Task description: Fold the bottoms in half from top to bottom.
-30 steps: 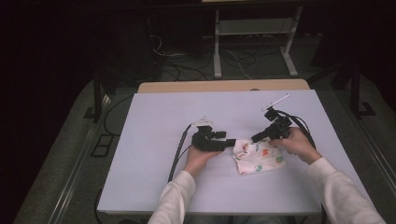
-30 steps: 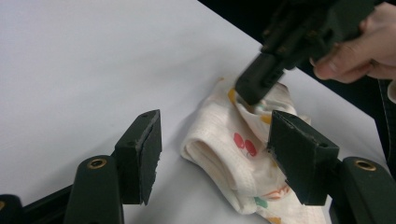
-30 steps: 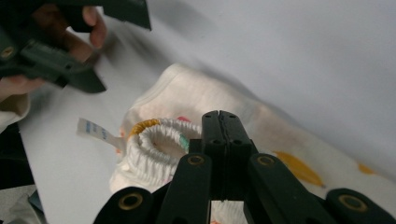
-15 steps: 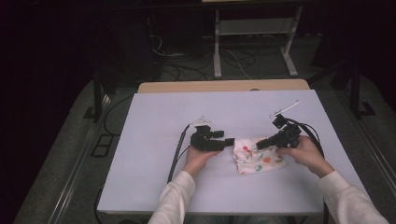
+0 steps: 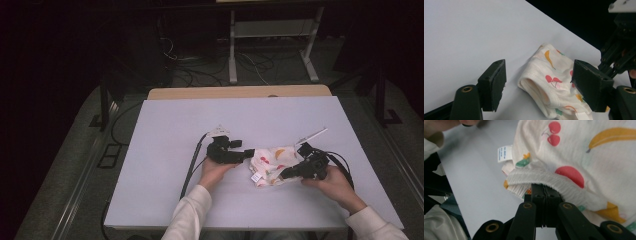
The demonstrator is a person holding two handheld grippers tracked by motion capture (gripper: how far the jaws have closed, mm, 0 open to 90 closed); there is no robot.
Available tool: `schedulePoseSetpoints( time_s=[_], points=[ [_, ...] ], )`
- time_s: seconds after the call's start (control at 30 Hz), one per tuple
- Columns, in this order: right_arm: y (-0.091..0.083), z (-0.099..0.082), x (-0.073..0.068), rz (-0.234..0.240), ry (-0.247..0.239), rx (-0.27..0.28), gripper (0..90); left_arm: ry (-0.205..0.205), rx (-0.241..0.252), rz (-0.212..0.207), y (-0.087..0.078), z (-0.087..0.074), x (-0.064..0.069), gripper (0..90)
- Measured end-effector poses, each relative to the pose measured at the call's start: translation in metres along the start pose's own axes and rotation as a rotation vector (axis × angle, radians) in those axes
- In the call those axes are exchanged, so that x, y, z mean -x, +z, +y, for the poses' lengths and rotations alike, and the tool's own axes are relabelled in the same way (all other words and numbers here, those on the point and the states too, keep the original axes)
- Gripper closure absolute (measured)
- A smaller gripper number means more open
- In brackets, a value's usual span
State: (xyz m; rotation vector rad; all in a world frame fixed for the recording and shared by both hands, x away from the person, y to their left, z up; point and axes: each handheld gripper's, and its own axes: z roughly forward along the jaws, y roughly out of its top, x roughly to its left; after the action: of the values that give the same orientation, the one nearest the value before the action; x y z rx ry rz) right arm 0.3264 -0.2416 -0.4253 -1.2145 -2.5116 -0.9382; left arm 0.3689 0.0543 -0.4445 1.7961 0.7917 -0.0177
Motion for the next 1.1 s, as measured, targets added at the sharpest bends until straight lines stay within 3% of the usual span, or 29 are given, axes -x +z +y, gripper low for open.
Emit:
schedulePoseSetpoints(
  time_s=[0.37,0.6,0.83,1.1],
  points=[
    [0.009,-0.015,-0.011,-0.060,-0.007,0.021,88.3,-0.024,-0.006,0.016,0.004,0.001,0.006,16.6],
    [0.009,-0.023,-0.015,-0.047,0.008,0.000,84.9,-0.021,-0.015,0.019,0.005,0.006,0.011,13.4],
    [-0.013,-0.032,-0.022,-0.027,-0.005,0.046,71.1,-0.014,-0.033,0.036,0.008,0.011,0.014,9.6],
    [-0.052,-0.030,-0.022,-0.031,-0.032,0.182,50.3,-0.013,-0.058,0.053,0.010,0.018,0.017,2.3]
  ],
)
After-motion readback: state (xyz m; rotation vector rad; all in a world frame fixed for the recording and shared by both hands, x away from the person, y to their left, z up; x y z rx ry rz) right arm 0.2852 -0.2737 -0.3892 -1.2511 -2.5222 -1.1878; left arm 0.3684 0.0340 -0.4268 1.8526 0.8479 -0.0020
